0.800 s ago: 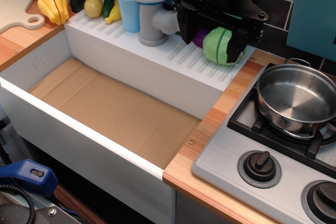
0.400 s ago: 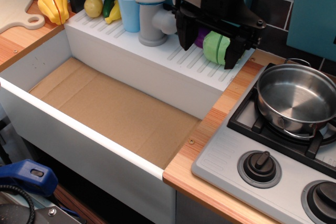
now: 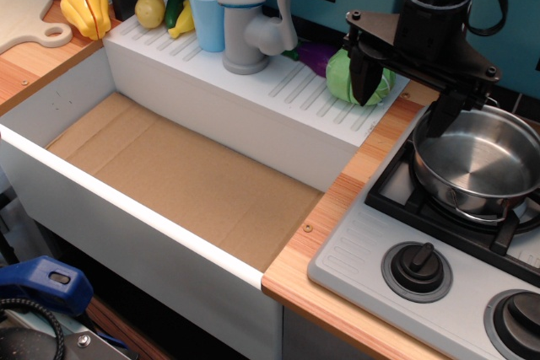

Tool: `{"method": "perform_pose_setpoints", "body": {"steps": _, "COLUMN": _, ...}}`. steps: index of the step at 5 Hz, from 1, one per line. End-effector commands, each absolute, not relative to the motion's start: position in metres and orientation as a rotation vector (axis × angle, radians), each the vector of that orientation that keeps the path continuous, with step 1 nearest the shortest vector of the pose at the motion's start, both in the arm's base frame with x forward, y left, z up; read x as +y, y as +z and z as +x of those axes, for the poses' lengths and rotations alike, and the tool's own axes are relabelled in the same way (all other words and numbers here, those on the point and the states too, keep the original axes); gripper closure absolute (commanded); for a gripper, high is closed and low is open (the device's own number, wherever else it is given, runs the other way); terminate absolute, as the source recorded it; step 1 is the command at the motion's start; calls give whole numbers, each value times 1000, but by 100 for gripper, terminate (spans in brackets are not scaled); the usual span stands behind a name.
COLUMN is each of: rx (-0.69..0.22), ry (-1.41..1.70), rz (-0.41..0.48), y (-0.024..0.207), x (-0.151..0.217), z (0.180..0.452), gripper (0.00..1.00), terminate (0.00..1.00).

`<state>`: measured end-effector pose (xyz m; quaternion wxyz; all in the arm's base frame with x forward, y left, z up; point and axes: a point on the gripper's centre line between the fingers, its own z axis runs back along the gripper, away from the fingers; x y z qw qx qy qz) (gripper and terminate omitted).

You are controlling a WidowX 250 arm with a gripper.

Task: Put pot or pan in sink

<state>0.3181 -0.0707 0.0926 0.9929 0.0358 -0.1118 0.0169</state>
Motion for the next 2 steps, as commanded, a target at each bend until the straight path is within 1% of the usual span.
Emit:
{"method": "perform_pose_setpoints", "body": {"steps": 1, "rx": -287, "ry": 36, "rz": 15, "y": 97, "x": -83, "z": 343, "gripper": 0, "terminate": 0}}
{"method": "perform_pose_setpoints", "body": {"steps": 2, "rx": -291, "ry": 18, "rz": -3, "y": 86, "x": -82, "z": 359, "gripper": 0, "terminate": 0}}
